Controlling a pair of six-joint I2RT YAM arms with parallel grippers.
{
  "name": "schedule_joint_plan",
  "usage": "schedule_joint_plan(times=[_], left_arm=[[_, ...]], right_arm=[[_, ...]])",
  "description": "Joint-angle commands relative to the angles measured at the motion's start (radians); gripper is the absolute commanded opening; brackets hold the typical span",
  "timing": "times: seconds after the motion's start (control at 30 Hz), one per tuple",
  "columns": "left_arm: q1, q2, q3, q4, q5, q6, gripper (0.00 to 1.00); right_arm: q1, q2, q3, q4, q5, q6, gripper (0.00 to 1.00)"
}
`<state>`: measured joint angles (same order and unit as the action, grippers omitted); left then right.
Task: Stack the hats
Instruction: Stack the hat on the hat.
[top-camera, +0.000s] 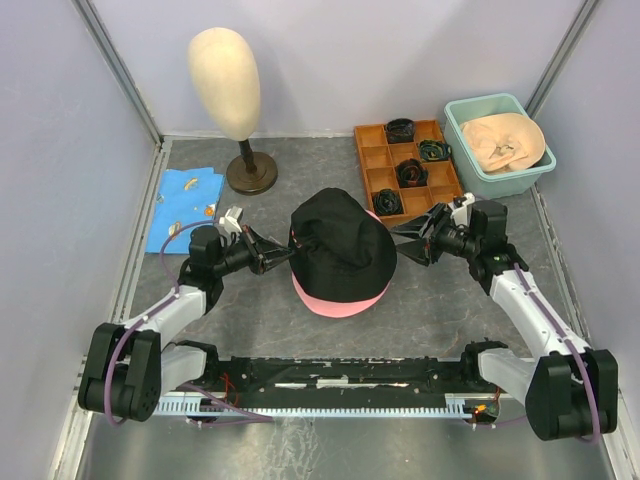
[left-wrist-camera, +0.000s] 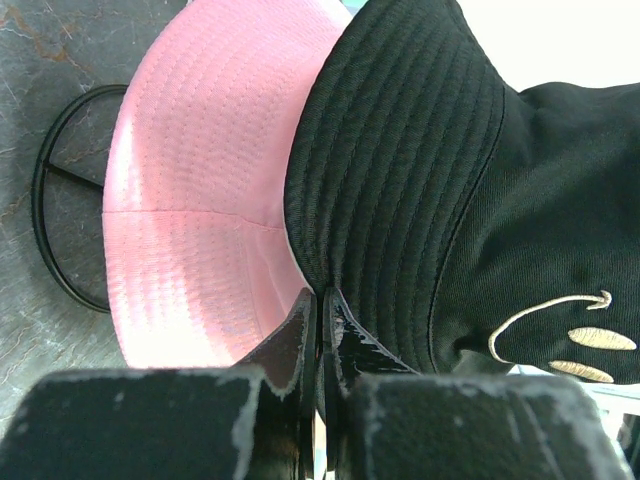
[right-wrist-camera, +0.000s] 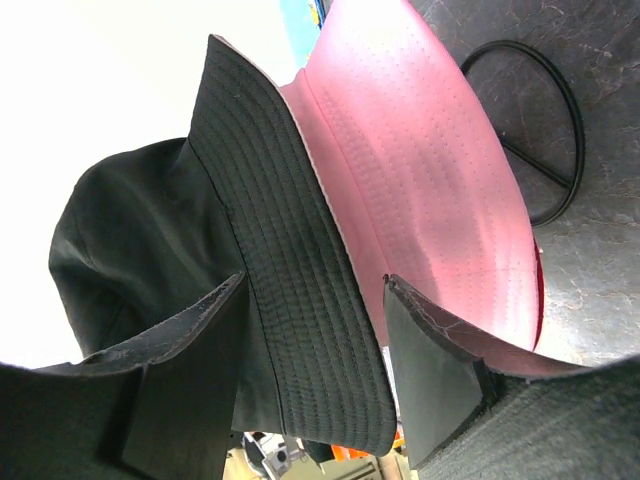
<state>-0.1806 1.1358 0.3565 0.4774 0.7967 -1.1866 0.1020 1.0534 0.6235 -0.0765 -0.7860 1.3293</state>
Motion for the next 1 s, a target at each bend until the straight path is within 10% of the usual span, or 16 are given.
schedule_joint_plan(times=[0.0, 0.47, 0.83, 0.97], left_arm=[[0.001, 0.011, 0.046, 0.030, 0.024, 0.056, 0.03], [0.002, 0.022, 0.049, 0.032, 0.020, 0.059, 0.03], [0.001, 0.011, 0.022, 0.040, 0.018, 0.061, 0.03], [0.001, 0.003, -0.008, 0.056, 0.042, 0.086, 0.03]], right_arm=[[-0.005, 0.011, -0.002, 0.021, -0.013, -0.050, 0.64], [0.028, 0.046, -0.014, 0.130, -0.019, 0.018, 0.53], [0.069, 0.039, -0.074, 0.153, 0.009, 0.024, 0.03], [0.070, 0.032, -0.090, 0.116, 0.026, -0.018, 0.00]])
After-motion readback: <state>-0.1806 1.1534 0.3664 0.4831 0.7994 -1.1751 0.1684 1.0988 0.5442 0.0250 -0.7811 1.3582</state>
